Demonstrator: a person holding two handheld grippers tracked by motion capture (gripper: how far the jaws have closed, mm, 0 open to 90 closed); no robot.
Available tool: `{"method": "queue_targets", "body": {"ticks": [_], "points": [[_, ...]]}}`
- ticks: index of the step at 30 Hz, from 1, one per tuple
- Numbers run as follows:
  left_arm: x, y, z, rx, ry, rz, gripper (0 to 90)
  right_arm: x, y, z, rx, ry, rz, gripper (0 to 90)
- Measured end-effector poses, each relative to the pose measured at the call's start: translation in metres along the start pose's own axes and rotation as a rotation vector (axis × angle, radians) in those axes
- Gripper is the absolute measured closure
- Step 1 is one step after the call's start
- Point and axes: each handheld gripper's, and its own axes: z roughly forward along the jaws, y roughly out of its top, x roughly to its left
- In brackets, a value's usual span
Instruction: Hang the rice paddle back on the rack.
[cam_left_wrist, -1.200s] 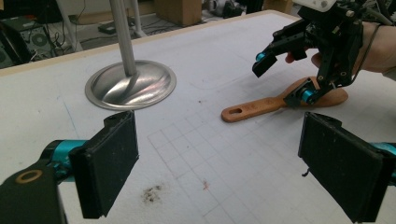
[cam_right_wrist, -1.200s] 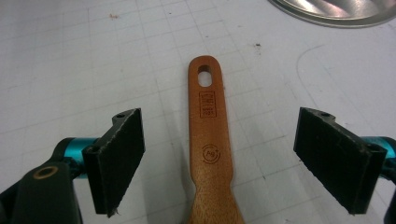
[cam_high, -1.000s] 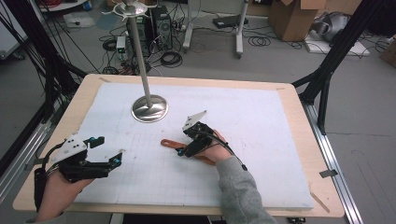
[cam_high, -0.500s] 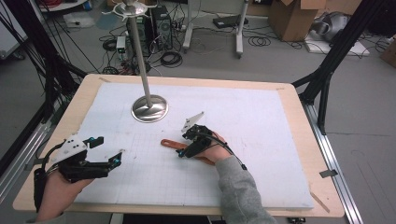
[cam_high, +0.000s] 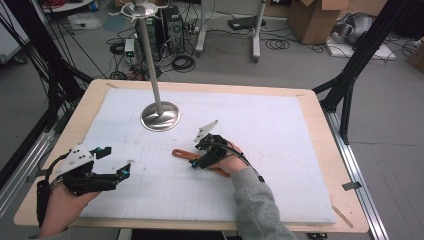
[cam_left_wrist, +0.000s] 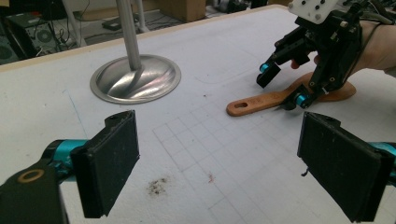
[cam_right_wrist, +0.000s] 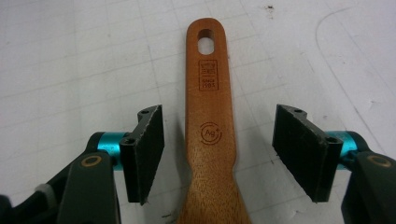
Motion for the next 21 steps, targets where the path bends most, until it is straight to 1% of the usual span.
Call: {"method": "queue_targets", "body": {"ticks": [5, 11, 14, 21], "points": [[0.0002, -0.0002, 0.0003, 0.001, 0.0, 0.003, 13.0, -0.0005, -0.0002, -0.0003, 0.003, -0.004, -0.002, 36.8], [0.0003, -0.001, 0.0009, 0.003, 0.002, -0.003, 13.0, -0.0001, -0.0003, -0.0014, 0.011, -0.012, -0.01, 39.7], [0.0006, -0.0012, 0.001, 0.007, 0.002, 0.001, 13.0, 0.0004, -0.0001, -0.0017, 0.013, -0.013, -0.016, 40.8], [0.0009, -0.0015, 0.0013, 0.009, 0.001, 0.001, 13.0, 0.0012, 0.0001, -0.0018, 0.014, -0.01, -0.027, 44.3]]}}
